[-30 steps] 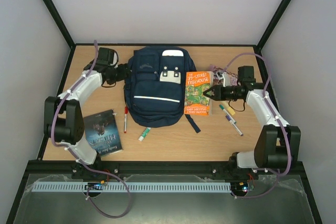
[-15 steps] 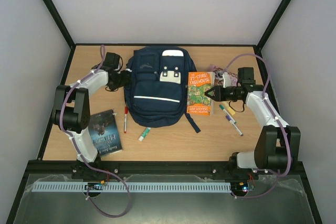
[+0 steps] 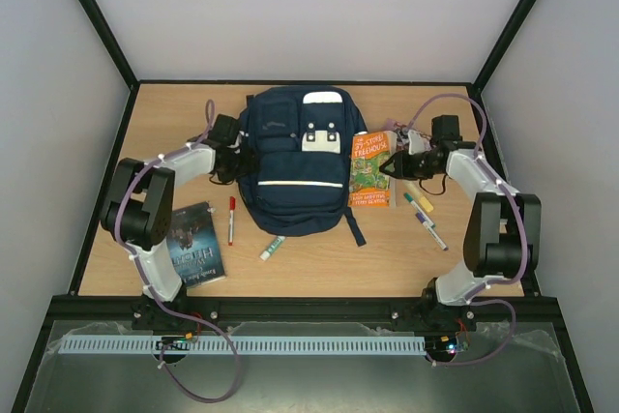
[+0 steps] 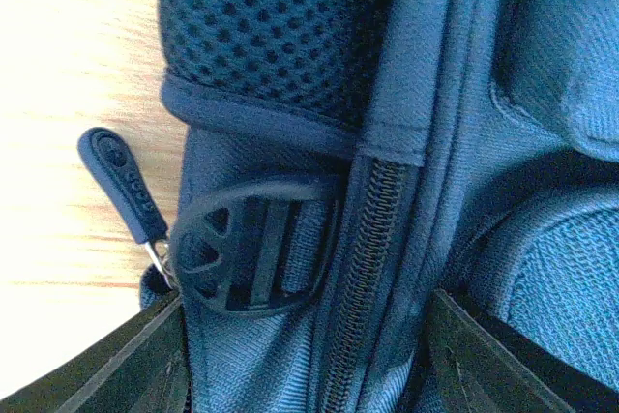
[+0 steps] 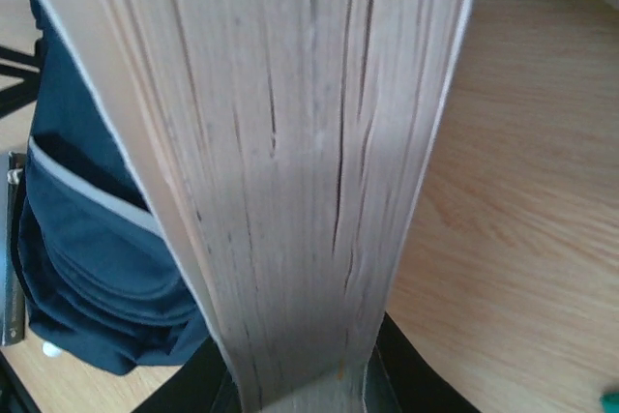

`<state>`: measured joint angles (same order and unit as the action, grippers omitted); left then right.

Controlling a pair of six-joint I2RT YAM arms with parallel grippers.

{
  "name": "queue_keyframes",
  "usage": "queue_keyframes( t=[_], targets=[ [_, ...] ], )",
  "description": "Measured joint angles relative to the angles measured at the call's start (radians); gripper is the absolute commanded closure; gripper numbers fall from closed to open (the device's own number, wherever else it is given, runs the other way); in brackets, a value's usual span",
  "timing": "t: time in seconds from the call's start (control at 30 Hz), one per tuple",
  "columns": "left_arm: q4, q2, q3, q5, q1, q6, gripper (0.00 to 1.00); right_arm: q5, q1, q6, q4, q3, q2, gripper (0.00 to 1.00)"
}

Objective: Pack the student bag
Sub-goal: Place the book in the student bag.

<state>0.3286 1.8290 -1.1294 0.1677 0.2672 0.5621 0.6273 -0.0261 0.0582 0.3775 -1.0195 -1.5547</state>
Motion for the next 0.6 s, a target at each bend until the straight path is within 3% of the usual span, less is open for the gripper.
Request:
queue_keyframes(
  t=[0.27, 0.4, 0.6],
  targets=[
    [-0.003, -0.079, 0.059, -0.062, 0.093, 0.040, 0.32, -0.008, 0.000, -0.052, 0.027, -0.158, -0.119, 0.99],
    [0.062, -0.176, 0.068, -0.130, 0.143, 0.041, 0.32, -0.026, 0.000, -0.069, 0.016, -0.173, -0.119, 0.99],
    [0.059, -0.365, 0.117, -0.114, 0.188, 0.068, 0.32, -0.030, 0.002, -0.074, -0.008, -0.152, -0.104, 0.99]
  ],
)
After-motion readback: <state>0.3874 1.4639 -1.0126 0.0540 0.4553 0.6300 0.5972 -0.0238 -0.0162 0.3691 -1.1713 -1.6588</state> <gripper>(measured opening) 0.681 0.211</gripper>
